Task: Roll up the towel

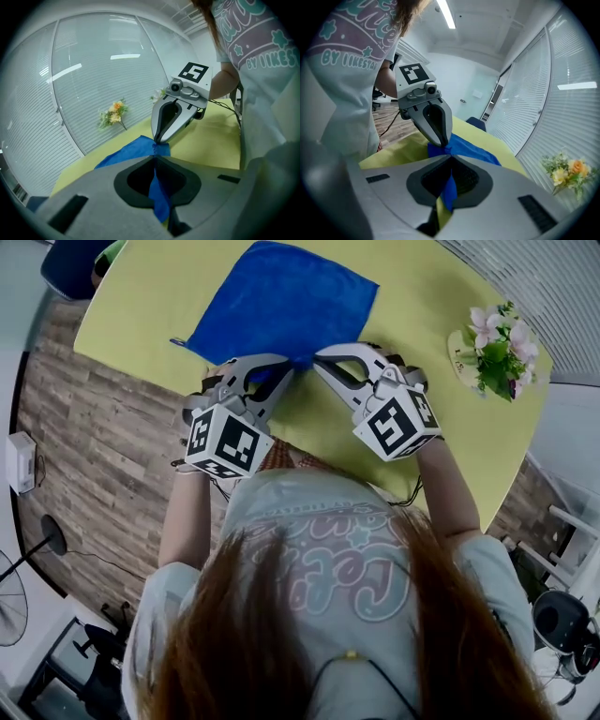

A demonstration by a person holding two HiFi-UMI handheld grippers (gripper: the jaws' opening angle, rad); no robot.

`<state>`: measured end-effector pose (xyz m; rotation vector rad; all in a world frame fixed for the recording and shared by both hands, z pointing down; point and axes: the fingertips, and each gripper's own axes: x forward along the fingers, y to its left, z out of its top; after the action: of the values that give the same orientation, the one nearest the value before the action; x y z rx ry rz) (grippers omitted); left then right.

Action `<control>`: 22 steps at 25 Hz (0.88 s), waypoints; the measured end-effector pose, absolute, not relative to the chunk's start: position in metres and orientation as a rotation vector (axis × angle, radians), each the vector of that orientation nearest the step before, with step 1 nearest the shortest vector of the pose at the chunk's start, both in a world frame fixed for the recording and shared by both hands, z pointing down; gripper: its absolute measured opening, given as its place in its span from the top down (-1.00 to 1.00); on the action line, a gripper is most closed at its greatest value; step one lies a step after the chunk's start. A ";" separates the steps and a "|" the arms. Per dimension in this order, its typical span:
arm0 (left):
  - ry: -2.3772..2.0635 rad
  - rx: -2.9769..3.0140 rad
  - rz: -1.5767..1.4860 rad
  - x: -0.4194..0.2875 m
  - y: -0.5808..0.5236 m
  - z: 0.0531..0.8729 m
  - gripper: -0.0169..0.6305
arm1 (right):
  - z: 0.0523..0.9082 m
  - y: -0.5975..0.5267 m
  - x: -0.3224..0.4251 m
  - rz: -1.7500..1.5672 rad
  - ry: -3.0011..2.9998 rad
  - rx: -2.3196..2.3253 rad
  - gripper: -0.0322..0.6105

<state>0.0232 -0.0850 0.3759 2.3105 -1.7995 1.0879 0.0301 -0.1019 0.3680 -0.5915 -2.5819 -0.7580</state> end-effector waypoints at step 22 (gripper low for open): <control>-1.785 2.374 1.072 -0.070 -0.123 0.366 0.90 | 0.351 -0.147 -0.066 -0.845 -2.536 -0.464 0.88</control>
<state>-0.0699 -0.1225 0.3655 2.3737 -1.7854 1.0724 -0.0663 -0.1470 0.3514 -0.4639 -2.5358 -0.8450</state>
